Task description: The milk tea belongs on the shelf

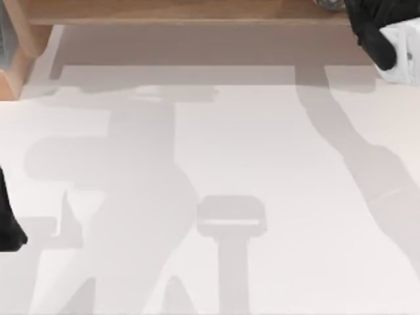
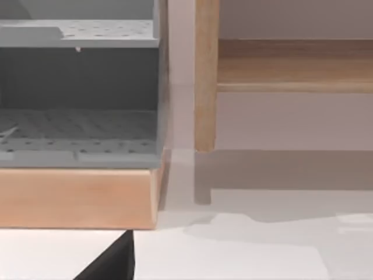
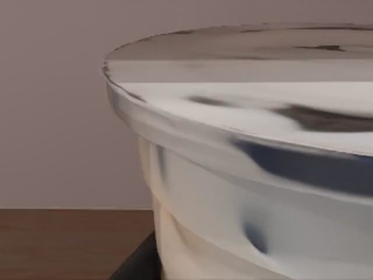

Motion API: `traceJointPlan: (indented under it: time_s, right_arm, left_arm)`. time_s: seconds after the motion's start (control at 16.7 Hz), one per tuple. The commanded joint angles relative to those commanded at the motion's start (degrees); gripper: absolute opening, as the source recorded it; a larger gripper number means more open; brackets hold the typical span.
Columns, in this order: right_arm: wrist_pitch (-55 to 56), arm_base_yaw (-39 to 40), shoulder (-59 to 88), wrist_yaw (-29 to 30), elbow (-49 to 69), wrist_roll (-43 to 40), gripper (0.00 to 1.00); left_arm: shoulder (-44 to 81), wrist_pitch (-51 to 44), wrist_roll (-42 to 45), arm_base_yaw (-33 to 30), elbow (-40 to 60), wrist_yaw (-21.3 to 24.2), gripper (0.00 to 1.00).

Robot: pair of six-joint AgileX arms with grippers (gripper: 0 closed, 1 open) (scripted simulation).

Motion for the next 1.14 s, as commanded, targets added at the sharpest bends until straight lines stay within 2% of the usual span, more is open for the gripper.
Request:
traceJointPlan:
  time_s: [0.78, 1.14]
  right_arm:
    - [0.00, 0.00, 0.00, 0.00, 0.00, 0.00, 0.98]
    - [0.00, 0.00, 0.00, 0.00, 0.00, 0.00, 1.00]
  left_arm:
    - [0.00, 0.00, 0.00, 0.00, 0.00, 0.00, 1.00]
    - [0.00, 0.00, 0.00, 0.00, 0.00, 0.00, 1.00]
